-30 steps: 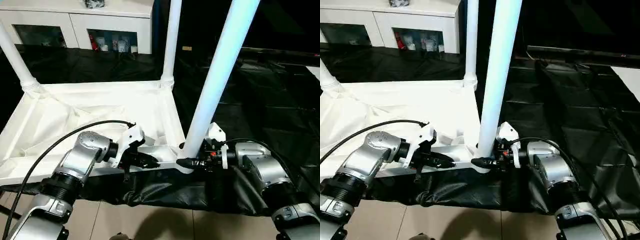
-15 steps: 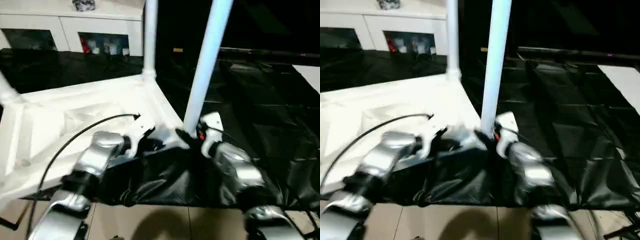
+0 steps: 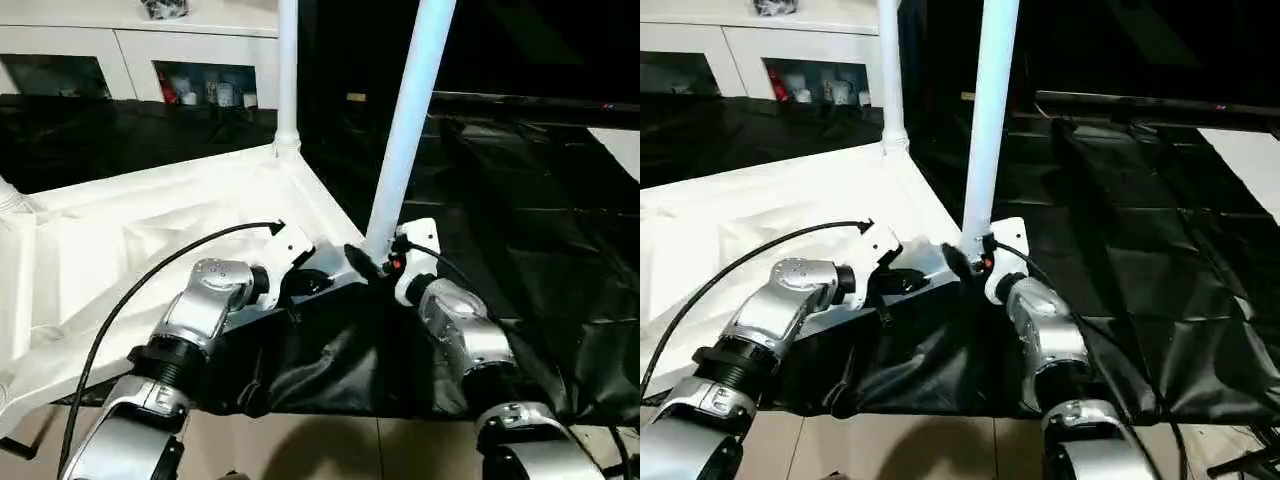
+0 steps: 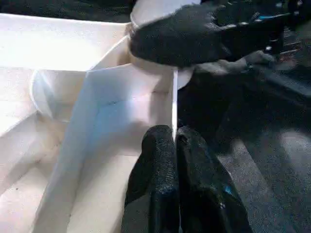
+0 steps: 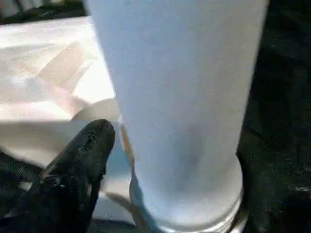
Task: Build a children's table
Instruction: Rotate leg to tighten
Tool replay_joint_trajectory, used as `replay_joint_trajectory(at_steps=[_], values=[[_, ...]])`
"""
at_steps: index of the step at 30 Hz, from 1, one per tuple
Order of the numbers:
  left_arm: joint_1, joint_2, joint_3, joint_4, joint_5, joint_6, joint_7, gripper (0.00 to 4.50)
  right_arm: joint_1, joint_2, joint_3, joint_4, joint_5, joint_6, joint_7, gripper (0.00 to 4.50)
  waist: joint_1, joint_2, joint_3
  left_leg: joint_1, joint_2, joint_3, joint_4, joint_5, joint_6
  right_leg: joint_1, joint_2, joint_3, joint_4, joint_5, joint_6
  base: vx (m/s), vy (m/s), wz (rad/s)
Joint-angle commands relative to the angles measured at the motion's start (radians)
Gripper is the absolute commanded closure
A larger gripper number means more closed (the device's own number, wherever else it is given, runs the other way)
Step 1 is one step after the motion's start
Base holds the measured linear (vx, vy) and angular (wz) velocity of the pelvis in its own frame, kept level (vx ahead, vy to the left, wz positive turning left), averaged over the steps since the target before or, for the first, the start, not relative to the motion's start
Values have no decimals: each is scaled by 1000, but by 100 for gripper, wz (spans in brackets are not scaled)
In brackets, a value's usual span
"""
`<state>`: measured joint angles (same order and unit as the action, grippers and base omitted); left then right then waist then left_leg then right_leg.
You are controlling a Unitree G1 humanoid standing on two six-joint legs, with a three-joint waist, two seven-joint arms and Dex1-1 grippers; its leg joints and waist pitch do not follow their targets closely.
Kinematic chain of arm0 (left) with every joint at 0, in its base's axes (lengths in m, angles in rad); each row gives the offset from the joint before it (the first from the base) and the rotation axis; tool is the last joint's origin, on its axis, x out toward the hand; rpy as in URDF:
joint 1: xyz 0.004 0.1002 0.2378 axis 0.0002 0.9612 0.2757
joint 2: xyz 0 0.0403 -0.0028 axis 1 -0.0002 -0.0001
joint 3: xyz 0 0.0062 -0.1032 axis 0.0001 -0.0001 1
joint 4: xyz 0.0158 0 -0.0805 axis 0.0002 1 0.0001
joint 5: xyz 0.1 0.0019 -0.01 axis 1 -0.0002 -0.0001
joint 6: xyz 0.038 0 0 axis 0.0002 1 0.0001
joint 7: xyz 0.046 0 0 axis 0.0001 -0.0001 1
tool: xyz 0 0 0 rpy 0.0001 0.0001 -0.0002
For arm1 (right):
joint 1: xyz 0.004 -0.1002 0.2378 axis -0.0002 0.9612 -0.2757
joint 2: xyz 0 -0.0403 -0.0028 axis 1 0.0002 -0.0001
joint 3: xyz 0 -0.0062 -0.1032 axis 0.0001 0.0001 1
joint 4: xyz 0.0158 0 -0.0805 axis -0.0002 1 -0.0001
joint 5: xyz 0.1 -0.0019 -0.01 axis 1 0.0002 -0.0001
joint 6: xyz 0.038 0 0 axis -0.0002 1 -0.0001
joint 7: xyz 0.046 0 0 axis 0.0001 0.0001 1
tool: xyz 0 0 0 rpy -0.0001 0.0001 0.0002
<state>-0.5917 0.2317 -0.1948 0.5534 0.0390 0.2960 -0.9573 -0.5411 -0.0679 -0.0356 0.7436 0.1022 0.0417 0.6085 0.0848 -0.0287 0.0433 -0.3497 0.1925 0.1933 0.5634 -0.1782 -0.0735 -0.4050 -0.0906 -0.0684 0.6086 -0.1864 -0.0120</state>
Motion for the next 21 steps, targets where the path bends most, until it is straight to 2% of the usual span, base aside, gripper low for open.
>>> replay_joint_trajectory(at_steps=[1,3,4,6,8,10,12,14,15,17,18,19,21], values=[[-11,-15,-32,-49,-45,-30,-68,450,-1,13,101,-15,-15,27,140,22,2,1,-54,-2,36,-18,-64,-236,34,50,-57,47,-81,-239,-179,0,0,0],[-5,18,-44,-70,-57,-37,-142,450,10,-57,128,-52,-7,26,261,22,3,1,-59,-3,35,-15,-56,-183,57,54,-56,48,-70,-140,-207,0,0,0],[-5,18,-44,-70,-57,-37,-142,450,10,-57,128,-52,-7,26,261,22,3,4,-60,-3,36,-15,-54,-166,64,54,-55,48,-65,-104,-218,0,0,0],[-3,38,-51,-86,-77,-36,-205,450,22,-110,145,-82,6,28,368,22,7,4,-63,-6,35,-11,-47,-116,94,57,-51,45,-53,2,-257,0,0,0],[-2,43,-52,-89,-81,-37,-220,450,24,-121,149,-88,8,30,392,22,13,4,-61,-6,37,-7,-44,-111,110,53,-48,44,-51,26,-274,0,0,0],[3,78,-67,-105,-99,-34,-305,450,34,-192,181,-114,12,33,527,22,17,4,-60,-5,40,-8,-45,-139,103,53,-51,42,-54,-22,-274,0,0,0],[5,90,-71,-109,-103,-32,-327,450,38,-214,193,-120,13,36,567,22,21,6,-55,-3,43,-9,-48,-182,89,52,-52,43,-61,-99,-258,0,0,0],[13,119,-74,-115,-108,-20,-361,450,52,-269,227,-149,15,57,672,22,25,2,-56,-2,43,-9,-48,-196,80,52,-53,43,-64,-130,-250,0,0,0],[14,121,-74,-115,-108,-20,-363,450,53,-272,230,-152,15,60,680,47,27,3,-53,-2,44,-9,-50,-205,76,50,-53,44,-66,-151,-242,0,0,0],[14,130,-75,-110,-106,-22,-370,450,55,-288,243,-159,10,67,709,57,29,3,-51,-1,44,-10,-52,-216,65,48,-55,44,-70,-195,-232,0,0,0],[12,136,-74,-100,-103,-27,-375,450,55,-296,253,-152,-1,64,724,57,31,-1,-52,0,45,-11,-53,-221,57,48,-56,44,-71,-214,-226,0,0,0],[11,140,-74,-96,-100,-31,-378,450,54,-296,256,-144,-8,57,725,66,31,-4,-52,1,45,-11,-53,-220,55,47,-57,44,-71,-217,-225,0,0,0],[12,147,-75,-99,-99,-32,-386,450,52,-293,261,-133,-14,49,725,91,31,-3,-53,-1,44,-12,-53,-211,50,48,-58,45,-69,-205,-225,0,0,0]])
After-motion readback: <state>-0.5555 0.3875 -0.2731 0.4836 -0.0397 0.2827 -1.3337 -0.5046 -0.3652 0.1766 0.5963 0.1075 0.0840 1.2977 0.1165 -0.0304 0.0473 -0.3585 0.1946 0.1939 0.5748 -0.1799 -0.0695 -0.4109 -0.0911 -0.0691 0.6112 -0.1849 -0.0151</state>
